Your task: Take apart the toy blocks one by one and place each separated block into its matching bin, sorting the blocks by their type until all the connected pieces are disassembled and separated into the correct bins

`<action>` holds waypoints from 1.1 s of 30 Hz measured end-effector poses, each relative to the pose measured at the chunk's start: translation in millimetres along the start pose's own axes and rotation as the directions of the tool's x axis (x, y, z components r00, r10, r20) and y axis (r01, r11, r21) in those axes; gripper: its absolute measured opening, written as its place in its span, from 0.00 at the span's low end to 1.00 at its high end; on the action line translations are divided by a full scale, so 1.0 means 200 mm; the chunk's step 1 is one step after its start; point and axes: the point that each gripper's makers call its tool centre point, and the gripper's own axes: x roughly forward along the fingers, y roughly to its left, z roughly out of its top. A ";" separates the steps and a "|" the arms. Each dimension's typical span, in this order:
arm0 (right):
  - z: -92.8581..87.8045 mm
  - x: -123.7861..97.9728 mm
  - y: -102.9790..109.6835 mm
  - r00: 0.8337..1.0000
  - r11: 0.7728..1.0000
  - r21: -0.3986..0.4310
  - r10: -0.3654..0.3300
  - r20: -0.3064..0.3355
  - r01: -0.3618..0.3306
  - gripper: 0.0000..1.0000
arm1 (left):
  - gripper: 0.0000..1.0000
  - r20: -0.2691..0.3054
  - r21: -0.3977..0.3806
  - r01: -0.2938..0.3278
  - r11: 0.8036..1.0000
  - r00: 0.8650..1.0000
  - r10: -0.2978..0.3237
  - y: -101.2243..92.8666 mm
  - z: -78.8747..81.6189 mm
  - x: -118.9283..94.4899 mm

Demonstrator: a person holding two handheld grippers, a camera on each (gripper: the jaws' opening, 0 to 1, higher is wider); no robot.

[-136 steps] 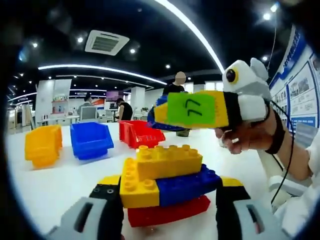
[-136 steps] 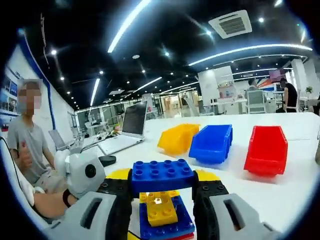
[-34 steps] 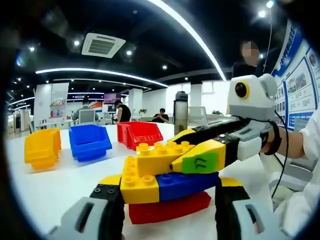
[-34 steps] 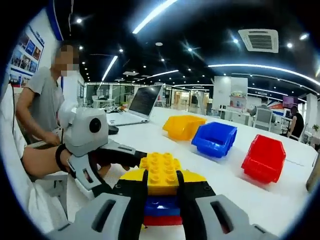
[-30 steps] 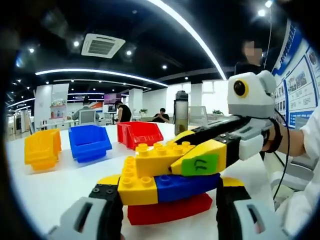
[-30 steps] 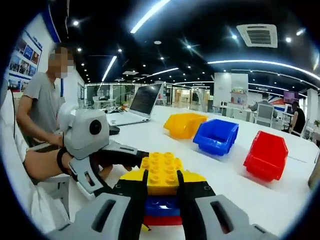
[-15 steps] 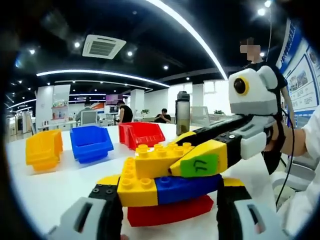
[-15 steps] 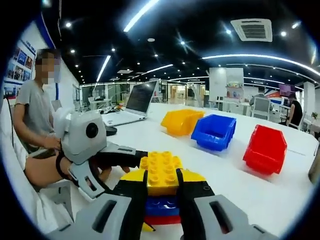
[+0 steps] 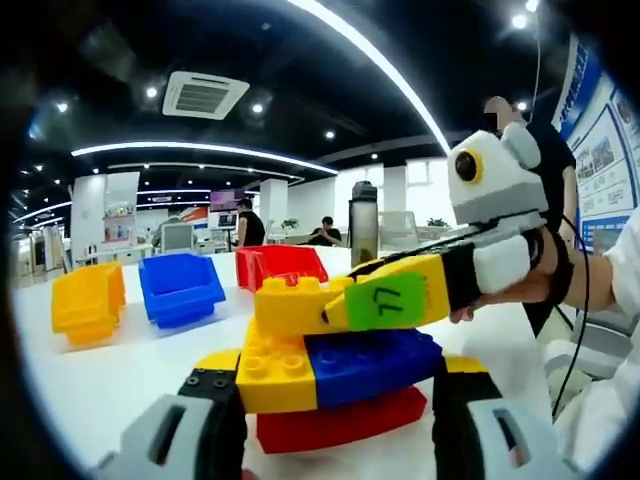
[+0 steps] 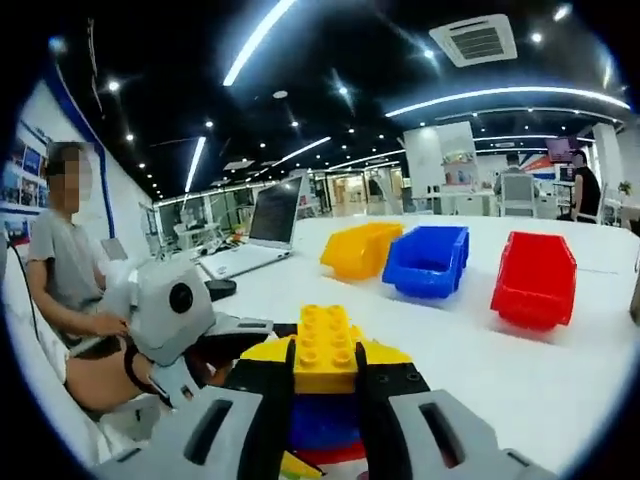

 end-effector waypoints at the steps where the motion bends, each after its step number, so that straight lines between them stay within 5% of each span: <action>1: 0.03 -0.01 0.00 1.000 1.000 0.002 -0.001 0.012 0.001 0.25 | 0.74 0.000 -0.002 0.000 1.000 1.000 0.000 0.00 0.00 0.00; 9: 0.23 -0.02 -0.06 0.997 1.000 0.025 0.000 0.077 -0.002 0.25 | 0.73 0.001 -0.004 0.005 1.000 1.000 -0.005 0.00 0.00 0.00; 16: 0.43 0.08 -0.13 0.991 0.996 0.087 -0.003 0.134 -0.009 0.25 | 0.73 0.000 -0.003 0.014 1.000 1.000 -0.014 0.00 0.00 -0.01; 26: 0.61 0.51 -0.20 0.996 0.990 0.135 0.020 0.084 -0.031 0.25 | 0.73 0.001 -0.002 0.013 1.000 1.000 -0.013 0.00 0.00 -0.01; 33: 0.58 0.89 -0.18 1.000 0.987 0.159 0.027 -0.016 -0.024 0.25 | 0.73 0.001 -0.002 0.014 1.000 1.000 -0.014 0.00 0.00 -0.01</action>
